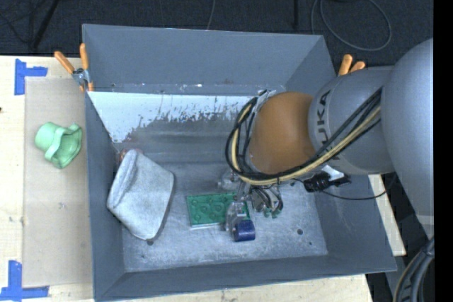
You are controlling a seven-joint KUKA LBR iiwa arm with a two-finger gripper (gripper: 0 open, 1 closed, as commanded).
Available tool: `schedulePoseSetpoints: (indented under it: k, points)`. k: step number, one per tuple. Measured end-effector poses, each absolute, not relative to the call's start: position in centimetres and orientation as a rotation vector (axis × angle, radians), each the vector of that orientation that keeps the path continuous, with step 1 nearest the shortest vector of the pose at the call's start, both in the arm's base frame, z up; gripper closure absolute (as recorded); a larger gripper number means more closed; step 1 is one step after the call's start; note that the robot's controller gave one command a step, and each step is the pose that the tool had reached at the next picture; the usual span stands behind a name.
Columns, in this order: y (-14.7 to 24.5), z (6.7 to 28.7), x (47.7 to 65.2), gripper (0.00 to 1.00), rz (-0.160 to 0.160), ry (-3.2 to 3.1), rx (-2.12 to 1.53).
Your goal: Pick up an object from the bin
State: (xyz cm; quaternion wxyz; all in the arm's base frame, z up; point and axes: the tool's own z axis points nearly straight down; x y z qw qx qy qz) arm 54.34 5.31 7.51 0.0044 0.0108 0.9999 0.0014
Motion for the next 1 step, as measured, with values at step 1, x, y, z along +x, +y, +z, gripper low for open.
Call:
schedulePoseSetpoints:
  k: [1]
  points:
    - [6.53,22.53,55.03,1.0,0.0,3.115,-0.35]
